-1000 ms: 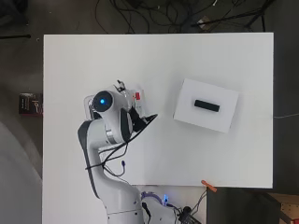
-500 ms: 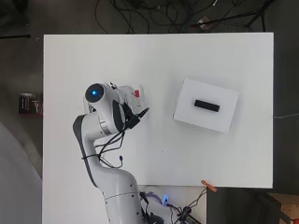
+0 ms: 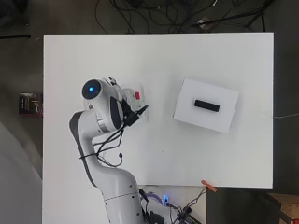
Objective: Teleoperate dual arm-hand system to toast a bread
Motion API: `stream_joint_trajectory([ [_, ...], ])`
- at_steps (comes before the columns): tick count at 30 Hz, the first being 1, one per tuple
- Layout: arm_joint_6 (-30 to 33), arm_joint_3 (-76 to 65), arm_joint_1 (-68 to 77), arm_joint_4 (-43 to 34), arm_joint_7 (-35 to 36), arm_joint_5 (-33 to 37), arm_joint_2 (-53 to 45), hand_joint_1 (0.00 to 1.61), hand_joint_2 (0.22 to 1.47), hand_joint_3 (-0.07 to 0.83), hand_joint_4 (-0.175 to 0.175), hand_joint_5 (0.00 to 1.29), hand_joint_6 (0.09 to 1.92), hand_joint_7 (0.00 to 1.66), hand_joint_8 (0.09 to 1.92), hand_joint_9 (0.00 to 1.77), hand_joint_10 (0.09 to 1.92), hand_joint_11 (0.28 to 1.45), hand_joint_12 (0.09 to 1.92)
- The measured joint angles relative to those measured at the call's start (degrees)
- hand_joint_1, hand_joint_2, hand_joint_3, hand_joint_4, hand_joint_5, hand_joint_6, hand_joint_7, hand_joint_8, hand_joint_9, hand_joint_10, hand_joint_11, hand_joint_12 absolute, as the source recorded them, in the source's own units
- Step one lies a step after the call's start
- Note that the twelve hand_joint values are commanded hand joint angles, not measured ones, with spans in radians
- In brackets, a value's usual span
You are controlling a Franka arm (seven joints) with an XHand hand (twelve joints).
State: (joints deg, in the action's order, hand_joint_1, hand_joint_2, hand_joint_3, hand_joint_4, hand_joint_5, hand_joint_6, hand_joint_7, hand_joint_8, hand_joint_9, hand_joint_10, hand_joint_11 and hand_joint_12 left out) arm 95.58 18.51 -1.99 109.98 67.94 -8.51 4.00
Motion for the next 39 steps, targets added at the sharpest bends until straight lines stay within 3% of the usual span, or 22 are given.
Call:
stream_joint_trajectory([
  [2, -0.4, -0.1, 0.0, -1.4, -0.3, 0.3, 0.0, 1.33, 1.12, 0.002, -0.172, 0.74, 1.23, 1.09, 0.82, 1.17, 0.61, 0.74, 0.09],
  [4, -0.2, -0.4, 0.1, -1.2, -0.6, 1.3, 0.7, 1.36, 1.13, 0.000, -0.175, 0.70, 1.28, 1.03, 0.90, 1.07, 0.89, 0.74, 0.09],
  [9, 0.2, -0.4, 0.3, 0.3, -0.7, 3.0, 1.3, 1.36, 1.14, 0.000, -0.175, 0.68, 1.32, 1.00, 0.91, 1.03, 0.99, 0.74, 0.09],
  [13, -0.8, -0.2, 0.5, -0.1, 0.3, 0.4, 0.4, 1.36, 1.14, 0.000, -0.175, 0.67, 1.35, 1.01, 0.90, 1.03, 0.97, 0.73, 0.09],
  [16, -2.4, 0.1, 0.7, -0.6, 0.5, 1.2, 0.0, 1.27, 1.13, -0.003, -0.170, 0.76, 1.29, 1.16, 0.68, 1.21, 0.31, 0.73, 0.09],
  [18, -2.9, 0.3, 0.8, -0.9, 0.6, 0.7, -0.2, 1.25, 1.13, 0.000, -0.169, 0.77, 1.28, 1.19, 0.64, 1.27, 0.11, 0.73, 0.09],
  [27, -2.9, 0.6, 1.1, -0.1, -0.3, 0.1, 1.0, 1.23, 1.15, 0.000, -0.170, 0.73, 1.35, 1.14, 0.71, 1.26, 0.09, 0.69, 0.09],
  [28, -3.0, 0.6, 1.1, -0.2, -0.3, -0.2, 0.8, 0.90, 1.05, -0.019, -0.145, 0.57, 0.96, 1.01, 0.51, 1.15, 0.09, 0.65, 0.09],
  [29, -3.3, 0.6, 1.2, -0.4, -0.4, -0.4, 0.3, 0.58, 0.90, -0.032, -0.133, 0.33, 0.55, 0.75, 0.29, 0.91, 0.09, 0.57, 0.09],
  [30, -4.3, 0.6, 1.4, -1.0, -0.5, -0.6, -0.5, 0.33, 0.81, -0.030, -0.129, 0.18, 0.29, 0.52, 0.15, 0.70, 0.09, 0.51, 0.09],
  [31, -5.8, 0.7, 1.7, -2.0, -0.8, -1.1, -1.6, 0.17, 0.77, -0.019, -0.122, 0.10, 0.14, 0.39, 0.09, 0.58, 0.09, 0.48, 0.09],
  [32, -7.9, 0.7, 2.0, -3.4, -1.6, -1.6, -2.8, 0.11, 0.81, -0.005, -0.089, 0.24, 0.09, 0.44, 0.09, 0.58, 0.09, 0.47, 0.09],
  [34, -12.6, 0.5, 2.2, -6.5, -3.9, -1.8, -5.1, 0.13, 0.93, 0.004, -0.012, 0.60, 0.09, 0.59, 0.09, 0.68, 0.09, 0.48, 0.09],
  [35, -14.6, 0.2, 2.2, -7.9, -4.7, -1.2, -5.7, 0.13, 0.96, 0.002, -0.004, 0.64, 0.09, 0.60, 0.09, 0.69, 0.09, 0.49, 0.09],
  [37, -16.3, -0.7, 2.2, -8.9, -5.0, 0.2, -5.3, 0.10, 0.97, -0.002, -0.023, 0.55, 0.09, 0.53, 0.09, 0.64, 0.09, 0.48, 0.09],
  [39, -13.8, -1.7, 2.3, -7.3, -5.0, 0.8, -3.6, 0.09, 0.99, 0.005, -0.043, 0.46, 0.09, 0.50, 0.09, 0.62, 0.09, 0.48, 0.09],
])
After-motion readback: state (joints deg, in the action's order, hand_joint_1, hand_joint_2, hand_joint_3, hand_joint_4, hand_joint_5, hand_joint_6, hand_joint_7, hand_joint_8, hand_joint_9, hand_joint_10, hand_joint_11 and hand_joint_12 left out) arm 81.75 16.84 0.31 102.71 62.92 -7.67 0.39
